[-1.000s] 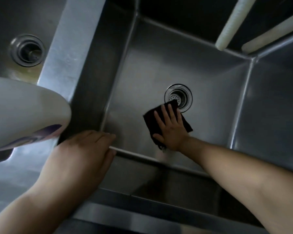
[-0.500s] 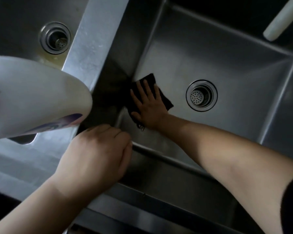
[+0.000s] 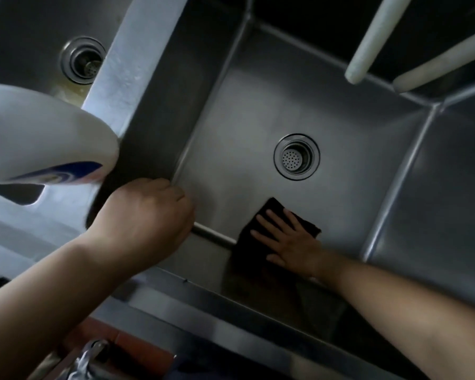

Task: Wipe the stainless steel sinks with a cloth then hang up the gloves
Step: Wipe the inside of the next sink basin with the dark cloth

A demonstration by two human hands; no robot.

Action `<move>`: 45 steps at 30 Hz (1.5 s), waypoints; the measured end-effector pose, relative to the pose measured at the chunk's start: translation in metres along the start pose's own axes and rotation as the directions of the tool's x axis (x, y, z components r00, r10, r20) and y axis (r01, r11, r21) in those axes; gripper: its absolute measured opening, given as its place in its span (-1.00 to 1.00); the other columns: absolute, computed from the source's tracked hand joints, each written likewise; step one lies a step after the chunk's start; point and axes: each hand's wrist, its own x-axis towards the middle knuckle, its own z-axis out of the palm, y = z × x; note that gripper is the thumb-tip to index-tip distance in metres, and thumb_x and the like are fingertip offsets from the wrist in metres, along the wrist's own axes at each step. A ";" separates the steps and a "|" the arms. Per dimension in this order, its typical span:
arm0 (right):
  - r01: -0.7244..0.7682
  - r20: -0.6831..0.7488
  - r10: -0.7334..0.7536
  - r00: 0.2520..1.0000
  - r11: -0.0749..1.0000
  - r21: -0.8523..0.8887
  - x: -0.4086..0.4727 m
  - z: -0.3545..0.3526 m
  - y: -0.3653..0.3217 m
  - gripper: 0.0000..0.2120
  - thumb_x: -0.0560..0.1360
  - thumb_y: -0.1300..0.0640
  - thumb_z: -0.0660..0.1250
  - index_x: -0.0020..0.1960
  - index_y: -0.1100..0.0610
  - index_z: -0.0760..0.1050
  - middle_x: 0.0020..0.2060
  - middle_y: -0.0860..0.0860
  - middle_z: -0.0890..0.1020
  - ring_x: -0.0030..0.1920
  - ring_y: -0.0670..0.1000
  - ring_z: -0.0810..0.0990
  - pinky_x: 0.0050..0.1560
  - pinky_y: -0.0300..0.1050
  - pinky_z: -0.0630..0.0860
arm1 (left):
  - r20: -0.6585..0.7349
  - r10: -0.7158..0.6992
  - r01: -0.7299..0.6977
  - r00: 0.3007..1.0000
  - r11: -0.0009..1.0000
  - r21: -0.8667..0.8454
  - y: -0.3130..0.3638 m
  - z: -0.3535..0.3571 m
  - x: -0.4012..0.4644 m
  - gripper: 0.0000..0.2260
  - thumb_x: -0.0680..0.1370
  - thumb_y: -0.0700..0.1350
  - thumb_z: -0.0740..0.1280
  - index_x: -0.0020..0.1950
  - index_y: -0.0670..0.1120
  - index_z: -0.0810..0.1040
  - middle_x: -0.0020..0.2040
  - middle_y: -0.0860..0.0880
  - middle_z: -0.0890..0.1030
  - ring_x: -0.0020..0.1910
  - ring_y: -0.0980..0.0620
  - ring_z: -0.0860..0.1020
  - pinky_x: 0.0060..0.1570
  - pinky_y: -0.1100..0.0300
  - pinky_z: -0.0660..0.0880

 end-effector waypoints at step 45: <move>-0.928 0.528 0.788 0.316 0.141 0.344 -0.025 0.025 0.035 -0.11 0.52 -0.33 0.02 0.48 0.12 -0.45 0.44 0.22 -0.43 0.41 0.26 -0.48 0.32 0.32 -0.42 | 0.227 0.013 0.009 0.974 0.995 -0.098 0.018 0.024 0.063 -0.69 0.40 0.01 0.15 -0.16 -0.09 0.64 -0.26 -0.10 0.64 -0.25 -0.17 0.62 -0.27 0.05 0.58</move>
